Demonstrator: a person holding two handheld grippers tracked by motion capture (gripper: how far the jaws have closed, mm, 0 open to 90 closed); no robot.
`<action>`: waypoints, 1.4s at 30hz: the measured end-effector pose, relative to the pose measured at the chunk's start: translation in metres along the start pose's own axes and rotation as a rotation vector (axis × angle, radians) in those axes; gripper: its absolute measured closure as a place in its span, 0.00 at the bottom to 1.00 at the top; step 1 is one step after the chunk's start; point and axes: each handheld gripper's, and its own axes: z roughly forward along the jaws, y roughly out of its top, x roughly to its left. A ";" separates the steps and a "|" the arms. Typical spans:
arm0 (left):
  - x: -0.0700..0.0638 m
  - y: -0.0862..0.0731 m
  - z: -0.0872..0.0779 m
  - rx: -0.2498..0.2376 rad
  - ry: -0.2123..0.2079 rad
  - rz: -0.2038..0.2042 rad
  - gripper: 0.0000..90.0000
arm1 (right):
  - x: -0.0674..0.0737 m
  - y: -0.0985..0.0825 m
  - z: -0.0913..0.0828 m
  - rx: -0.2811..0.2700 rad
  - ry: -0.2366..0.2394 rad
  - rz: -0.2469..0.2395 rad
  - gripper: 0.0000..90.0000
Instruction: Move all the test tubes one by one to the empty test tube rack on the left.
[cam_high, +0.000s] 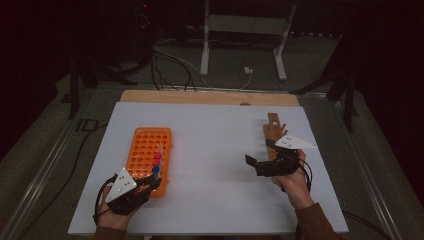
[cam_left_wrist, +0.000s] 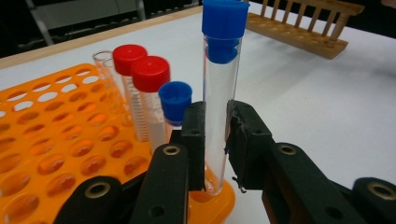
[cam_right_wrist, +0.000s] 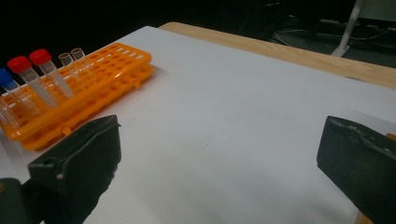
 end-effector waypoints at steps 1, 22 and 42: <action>0.001 -0.001 0.000 0.002 0.003 0.000 0.86 | 0.000 0.000 0.000 0.000 -0.001 0.000 0.00; 0.001 -0.014 0.011 0.146 0.019 0.041 0.86 | -0.001 -0.002 -0.005 0.001 -0.006 0.003 0.00; 0.003 -0.015 0.014 0.188 0.021 -0.005 0.82 | -0.004 -0.011 -0.013 0.011 -0.030 -0.014 0.00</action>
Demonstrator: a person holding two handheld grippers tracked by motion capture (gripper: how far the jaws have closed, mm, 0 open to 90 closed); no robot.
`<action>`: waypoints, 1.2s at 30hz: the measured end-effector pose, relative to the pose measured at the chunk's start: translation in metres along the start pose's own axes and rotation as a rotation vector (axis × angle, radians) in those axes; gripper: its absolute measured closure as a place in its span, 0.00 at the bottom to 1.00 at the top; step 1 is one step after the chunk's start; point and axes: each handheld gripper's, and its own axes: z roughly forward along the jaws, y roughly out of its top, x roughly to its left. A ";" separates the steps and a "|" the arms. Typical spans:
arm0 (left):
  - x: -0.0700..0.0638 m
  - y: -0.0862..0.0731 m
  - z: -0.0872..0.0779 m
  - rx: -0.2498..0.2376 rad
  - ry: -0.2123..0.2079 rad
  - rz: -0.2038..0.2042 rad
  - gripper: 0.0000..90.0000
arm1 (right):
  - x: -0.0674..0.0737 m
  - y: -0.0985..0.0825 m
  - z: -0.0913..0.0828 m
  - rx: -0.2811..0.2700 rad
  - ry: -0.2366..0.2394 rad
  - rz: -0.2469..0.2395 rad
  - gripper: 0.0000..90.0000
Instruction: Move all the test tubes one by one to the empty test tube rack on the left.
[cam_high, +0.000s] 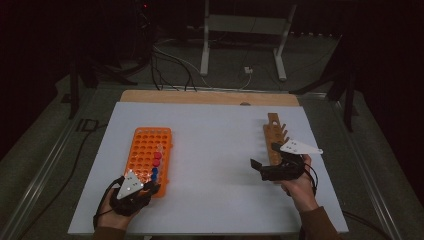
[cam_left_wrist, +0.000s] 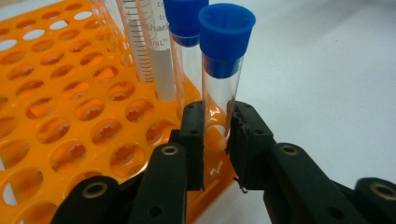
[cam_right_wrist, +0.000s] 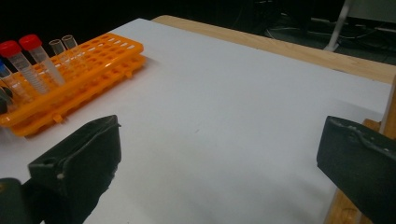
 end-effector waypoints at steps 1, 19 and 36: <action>0.001 0.000 0.000 0.001 0.001 -0.004 0.79 | 0.000 -0.001 -0.001 -0.002 0.001 -0.001 0.00; 0.019 0.007 -0.031 -0.228 0.070 -0.139 0.30 | -0.013 -0.020 -0.018 -0.054 -0.043 -0.002 0.00; 0.040 0.012 -0.043 -0.362 0.176 -0.244 0.11 | -0.013 -0.039 -0.025 -0.106 -0.061 -0.003 0.00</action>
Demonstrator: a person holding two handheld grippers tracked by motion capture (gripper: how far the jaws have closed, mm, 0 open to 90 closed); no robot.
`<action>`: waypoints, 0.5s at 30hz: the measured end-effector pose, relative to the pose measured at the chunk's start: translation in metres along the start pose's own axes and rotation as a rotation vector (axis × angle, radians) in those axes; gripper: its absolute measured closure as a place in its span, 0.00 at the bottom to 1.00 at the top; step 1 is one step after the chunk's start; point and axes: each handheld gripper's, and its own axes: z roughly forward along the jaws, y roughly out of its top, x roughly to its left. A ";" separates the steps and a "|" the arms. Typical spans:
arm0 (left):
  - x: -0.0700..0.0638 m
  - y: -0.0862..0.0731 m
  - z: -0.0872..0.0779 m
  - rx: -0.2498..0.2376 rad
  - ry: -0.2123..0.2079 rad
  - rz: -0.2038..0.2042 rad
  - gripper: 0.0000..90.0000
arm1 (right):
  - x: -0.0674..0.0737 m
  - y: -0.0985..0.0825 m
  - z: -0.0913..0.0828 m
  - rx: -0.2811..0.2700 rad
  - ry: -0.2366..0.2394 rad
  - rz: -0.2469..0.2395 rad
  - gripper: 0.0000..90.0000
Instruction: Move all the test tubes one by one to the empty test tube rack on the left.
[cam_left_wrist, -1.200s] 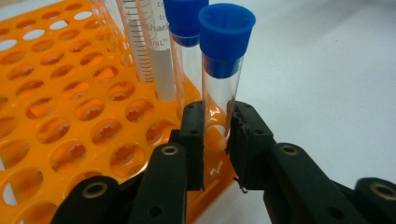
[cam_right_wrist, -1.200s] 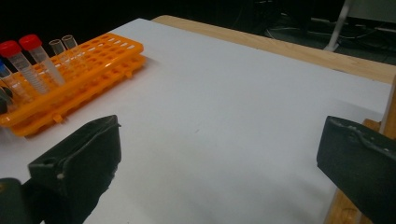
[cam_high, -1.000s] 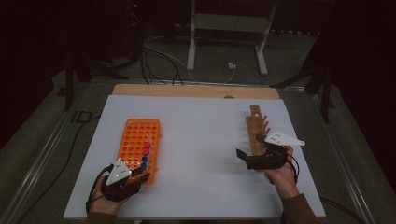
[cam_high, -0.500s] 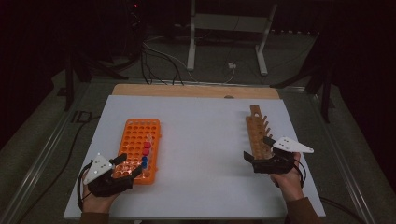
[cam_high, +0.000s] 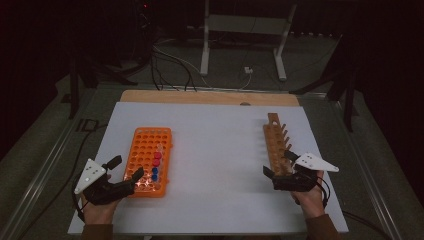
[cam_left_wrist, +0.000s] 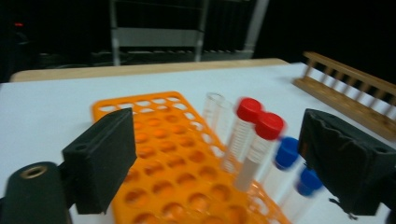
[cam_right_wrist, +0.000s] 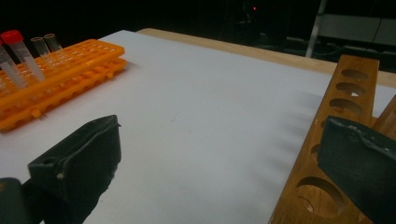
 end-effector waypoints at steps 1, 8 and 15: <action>0.001 0.000 0.001 0.000 0.011 -0.007 0.10 | 0.000 0.000 -0.001 -0.008 0.000 -0.001 0.00; 0.004 0.000 0.010 0.012 0.043 -0.014 0.01 | -0.002 -0.004 -0.005 -0.030 0.002 0.007 0.00; 0.002 -0.003 0.011 0.020 0.065 0.004 0.00 | -0.004 -0.006 -0.008 -0.039 -0.006 0.017 0.00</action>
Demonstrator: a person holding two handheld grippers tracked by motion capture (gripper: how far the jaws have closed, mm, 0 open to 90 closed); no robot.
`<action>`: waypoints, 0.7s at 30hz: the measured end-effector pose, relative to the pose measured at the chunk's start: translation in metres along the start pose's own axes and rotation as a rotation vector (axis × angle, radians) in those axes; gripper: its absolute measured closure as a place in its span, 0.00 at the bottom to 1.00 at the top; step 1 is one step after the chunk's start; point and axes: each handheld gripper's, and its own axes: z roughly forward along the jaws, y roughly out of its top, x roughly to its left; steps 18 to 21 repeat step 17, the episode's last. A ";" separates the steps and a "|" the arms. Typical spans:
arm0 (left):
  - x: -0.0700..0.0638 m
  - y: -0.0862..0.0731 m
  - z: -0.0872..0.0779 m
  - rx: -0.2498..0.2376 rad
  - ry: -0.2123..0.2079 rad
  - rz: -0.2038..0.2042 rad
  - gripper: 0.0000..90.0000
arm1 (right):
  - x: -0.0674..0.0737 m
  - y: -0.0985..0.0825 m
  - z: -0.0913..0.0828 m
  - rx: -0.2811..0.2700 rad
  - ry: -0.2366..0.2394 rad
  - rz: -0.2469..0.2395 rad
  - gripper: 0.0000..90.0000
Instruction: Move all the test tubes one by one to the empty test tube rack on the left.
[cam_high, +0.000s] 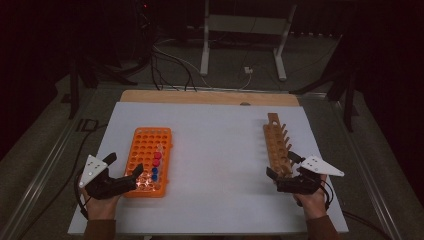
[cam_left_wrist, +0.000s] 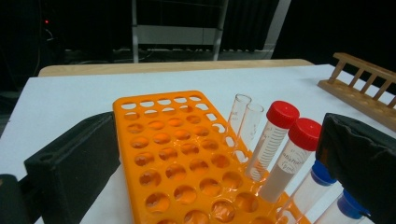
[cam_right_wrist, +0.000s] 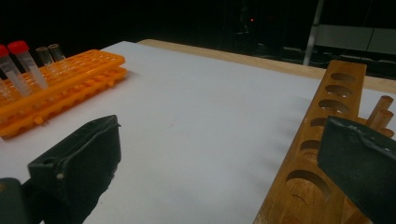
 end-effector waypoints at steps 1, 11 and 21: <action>0.000 0.000 0.000 0.001 0.000 0.001 0.00 | 0.000 0.000 0.000 -0.002 -0.001 0.003 0.00; 0.004 -0.004 -0.001 0.015 0.030 -0.013 0.00 | -0.004 0.000 -0.002 -0.004 -0.010 0.019 0.00; 0.002 -0.006 0.000 0.036 0.040 -0.012 0.00 | -0.005 -0.001 -0.003 -0.003 -0.015 0.025 0.00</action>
